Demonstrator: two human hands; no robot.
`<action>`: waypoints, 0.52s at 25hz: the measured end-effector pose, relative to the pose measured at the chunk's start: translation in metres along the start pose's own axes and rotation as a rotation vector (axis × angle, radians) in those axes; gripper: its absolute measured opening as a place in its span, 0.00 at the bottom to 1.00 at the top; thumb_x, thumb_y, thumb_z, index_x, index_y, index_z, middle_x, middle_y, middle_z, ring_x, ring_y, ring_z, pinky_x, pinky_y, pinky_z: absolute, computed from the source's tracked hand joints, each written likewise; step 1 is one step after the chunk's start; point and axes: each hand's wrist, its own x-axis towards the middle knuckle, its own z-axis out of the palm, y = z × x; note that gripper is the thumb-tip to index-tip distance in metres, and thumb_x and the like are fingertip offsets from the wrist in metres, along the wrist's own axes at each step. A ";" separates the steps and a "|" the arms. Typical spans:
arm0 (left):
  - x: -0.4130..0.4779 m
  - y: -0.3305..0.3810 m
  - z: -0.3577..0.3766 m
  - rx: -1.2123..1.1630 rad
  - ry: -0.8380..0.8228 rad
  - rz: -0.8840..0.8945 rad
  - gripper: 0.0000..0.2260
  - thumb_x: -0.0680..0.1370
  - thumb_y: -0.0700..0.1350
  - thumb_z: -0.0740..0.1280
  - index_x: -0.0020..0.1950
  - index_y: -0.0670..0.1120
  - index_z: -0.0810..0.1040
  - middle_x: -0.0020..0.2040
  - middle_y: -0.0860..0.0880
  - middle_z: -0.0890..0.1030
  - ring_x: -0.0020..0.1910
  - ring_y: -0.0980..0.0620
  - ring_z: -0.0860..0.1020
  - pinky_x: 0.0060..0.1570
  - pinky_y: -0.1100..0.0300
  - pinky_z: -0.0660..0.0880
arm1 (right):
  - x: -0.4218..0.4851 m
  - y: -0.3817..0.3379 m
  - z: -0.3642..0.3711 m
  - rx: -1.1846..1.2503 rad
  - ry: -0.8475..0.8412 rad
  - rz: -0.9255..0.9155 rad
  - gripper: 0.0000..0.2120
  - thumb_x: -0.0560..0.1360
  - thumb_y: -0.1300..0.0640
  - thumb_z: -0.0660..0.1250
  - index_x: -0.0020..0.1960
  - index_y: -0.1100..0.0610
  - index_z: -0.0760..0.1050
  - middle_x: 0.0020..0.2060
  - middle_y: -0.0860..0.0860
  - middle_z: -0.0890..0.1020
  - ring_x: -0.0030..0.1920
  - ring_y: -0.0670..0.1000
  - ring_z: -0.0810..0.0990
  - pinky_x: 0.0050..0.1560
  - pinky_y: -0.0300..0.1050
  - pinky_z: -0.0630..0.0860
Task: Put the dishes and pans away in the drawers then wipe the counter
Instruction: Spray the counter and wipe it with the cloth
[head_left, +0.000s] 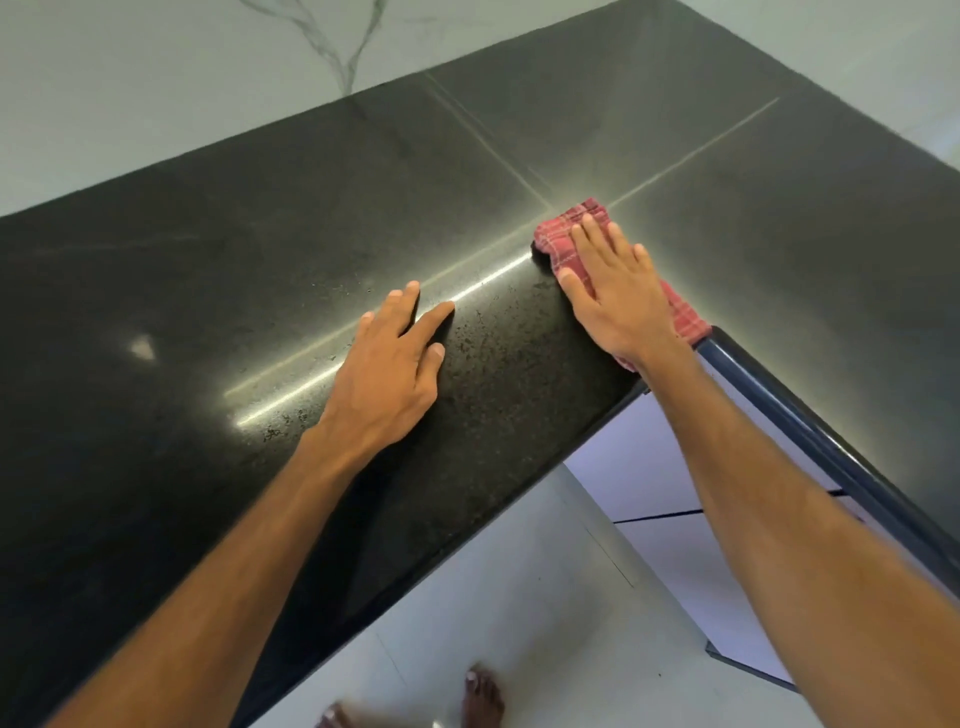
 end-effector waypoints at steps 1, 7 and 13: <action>-0.001 -0.002 -0.004 -0.063 0.014 0.001 0.21 0.86 0.49 0.56 0.80 0.52 0.64 0.82 0.48 0.58 0.81 0.50 0.54 0.79 0.51 0.51 | -0.002 -0.003 0.000 -0.003 0.006 0.010 0.31 0.85 0.38 0.43 0.84 0.49 0.45 0.84 0.47 0.46 0.83 0.49 0.42 0.82 0.59 0.44; -0.006 -0.061 -0.031 -0.107 0.269 -0.209 0.19 0.80 0.34 0.61 0.70 0.43 0.76 0.76 0.44 0.71 0.76 0.48 0.67 0.77 0.59 0.58 | -0.040 -0.132 0.029 -0.017 -0.028 -0.241 0.31 0.85 0.40 0.43 0.84 0.52 0.44 0.83 0.49 0.44 0.83 0.51 0.41 0.82 0.59 0.46; 0.021 -0.091 -0.069 -0.051 0.249 -0.251 0.17 0.80 0.32 0.58 0.64 0.42 0.80 0.70 0.44 0.77 0.72 0.49 0.71 0.68 0.68 0.58 | -0.050 -0.200 0.053 0.004 -0.070 -0.483 0.32 0.84 0.39 0.48 0.84 0.51 0.50 0.84 0.49 0.51 0.83 0.50 0.46 0.82 0.56 0.49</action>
